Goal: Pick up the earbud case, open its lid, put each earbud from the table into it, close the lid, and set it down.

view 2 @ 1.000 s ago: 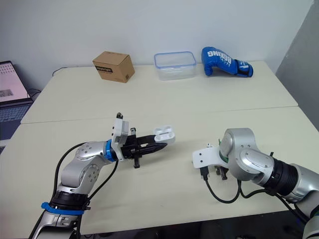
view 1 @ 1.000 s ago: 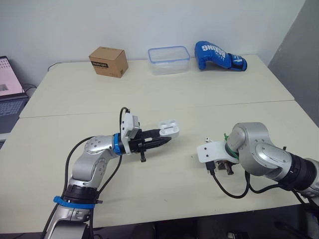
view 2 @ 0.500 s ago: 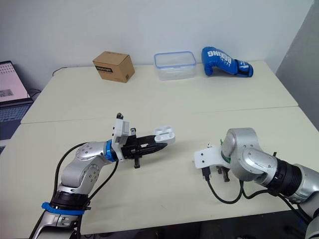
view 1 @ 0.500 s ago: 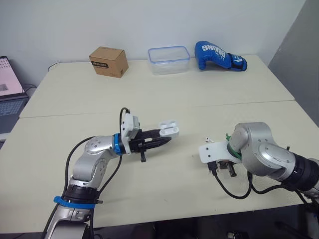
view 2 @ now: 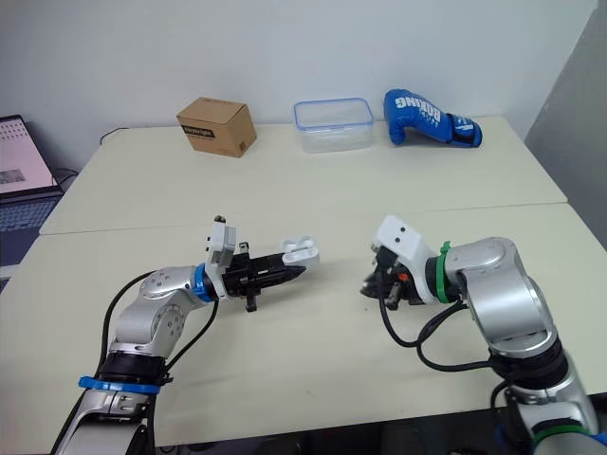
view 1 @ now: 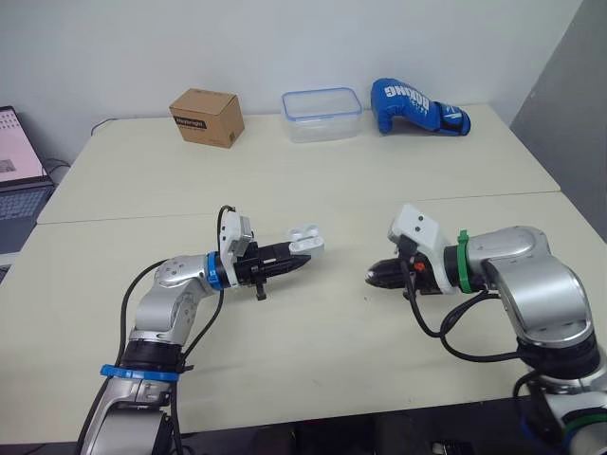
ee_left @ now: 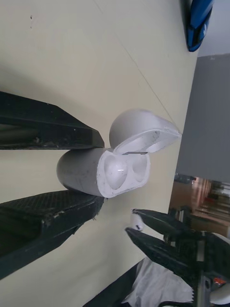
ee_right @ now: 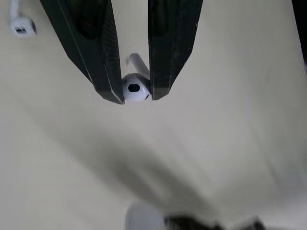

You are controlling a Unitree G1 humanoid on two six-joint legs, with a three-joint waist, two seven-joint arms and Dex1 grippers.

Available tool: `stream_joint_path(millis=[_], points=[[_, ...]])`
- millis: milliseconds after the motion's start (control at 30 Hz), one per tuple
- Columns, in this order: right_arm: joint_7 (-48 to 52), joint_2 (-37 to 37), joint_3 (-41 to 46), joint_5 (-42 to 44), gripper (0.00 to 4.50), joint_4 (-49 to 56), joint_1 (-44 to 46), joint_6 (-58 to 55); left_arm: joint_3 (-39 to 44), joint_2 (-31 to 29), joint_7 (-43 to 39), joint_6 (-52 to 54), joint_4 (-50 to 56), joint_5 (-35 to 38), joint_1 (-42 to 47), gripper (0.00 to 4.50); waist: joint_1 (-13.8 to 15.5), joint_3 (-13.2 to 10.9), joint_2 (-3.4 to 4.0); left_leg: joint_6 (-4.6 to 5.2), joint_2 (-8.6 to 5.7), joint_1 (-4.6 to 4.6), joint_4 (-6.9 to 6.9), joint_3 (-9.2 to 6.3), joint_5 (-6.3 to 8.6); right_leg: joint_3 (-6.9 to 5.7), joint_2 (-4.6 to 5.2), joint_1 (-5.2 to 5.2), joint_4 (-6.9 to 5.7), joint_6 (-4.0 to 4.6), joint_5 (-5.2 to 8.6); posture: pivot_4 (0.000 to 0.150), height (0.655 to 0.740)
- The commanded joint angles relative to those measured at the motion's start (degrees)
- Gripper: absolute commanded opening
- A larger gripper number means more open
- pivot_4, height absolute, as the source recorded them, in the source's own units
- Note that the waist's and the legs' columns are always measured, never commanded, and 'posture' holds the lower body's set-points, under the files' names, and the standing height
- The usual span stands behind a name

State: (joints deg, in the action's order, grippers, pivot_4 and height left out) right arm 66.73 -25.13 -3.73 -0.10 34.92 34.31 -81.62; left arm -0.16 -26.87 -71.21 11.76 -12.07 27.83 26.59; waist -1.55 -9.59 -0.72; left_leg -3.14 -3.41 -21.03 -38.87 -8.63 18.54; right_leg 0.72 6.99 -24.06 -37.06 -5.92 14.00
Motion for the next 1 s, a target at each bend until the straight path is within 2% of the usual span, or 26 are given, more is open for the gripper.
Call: stream_joint_path(millis=[33, 167, 300, 533, 1000], points=[[-7.14, 6.81, 7.55, 4.0, 0.4, 3.33, -1.1, 0.86, 0.46, 0.06, -1.33, -1.67, -0.35, 0.04, 1.77, 0.84, -0.08, 0.0, 0.01, 0.0, -0.01, 0.0, 0.0, 0.01, 0.0, 0.02, 0.0, -0.01, -0.02, 0.0, 0.0, 0.15, 0.7307], [-12.7, 14.88, 12.5, 9.03, 0.4, 3.64, -1.73, 1.63, 0.22, 0.29, -1.72, -1.95, -1.24, -0.33, 2.66, 0.84, -0.21, 0.02, 0.04, -0.01, 0.0, 0.02, 0.0, 0.01, -0.01, 0.05, 0.0, -0.02, -0.06, 0.0, 0.0, 0.15, 0.7307], [-19.45, 21.18, 14.42, 12.02, 0.4, 3.96, -2.88, 9.96, 0.48, -0.02, -2.14, -2.16, -1.47, -0.56, 2.82, 0.84, -0.3, 0.03, 0.05, -0.01, 0.0, 0.03, 0.02, 0.0, -0.01, 0.04, -0.01, -0.03, -0.06, 0.0, 0.0, 0.15, 0.7307], [-28.52, 23.55, 9.23, 14.24, 0.4, 2.04, -4.3, 20.19, 0.58, 0.79, -1.15, -3.62, -2.16, -1.74, 3.71, 0.84, -0.42, 0.04, 0.07, -0.01, 0.0, 0.05, 0.02, 0.01, -0.01, 0.07, -0.01, -0.05, -0.09, 0.0, 0.0, 0.15, 0.7307], [-41.79, 26.14, -0.16, 15.89, 0.4, -0.12, -8.55, 29.16, 0.64, 2.78, 1.2, -3.73, -4.81, -2.51, 8.19, 0.84, -0.52, 0.04, 0.08, -0.02, 0.0, 0.06, 0.03, 0.01, -0.01, 0.08, -0.02, -0.05, -0.08, 0.0, 0.0, 0.15, 0.7307]])
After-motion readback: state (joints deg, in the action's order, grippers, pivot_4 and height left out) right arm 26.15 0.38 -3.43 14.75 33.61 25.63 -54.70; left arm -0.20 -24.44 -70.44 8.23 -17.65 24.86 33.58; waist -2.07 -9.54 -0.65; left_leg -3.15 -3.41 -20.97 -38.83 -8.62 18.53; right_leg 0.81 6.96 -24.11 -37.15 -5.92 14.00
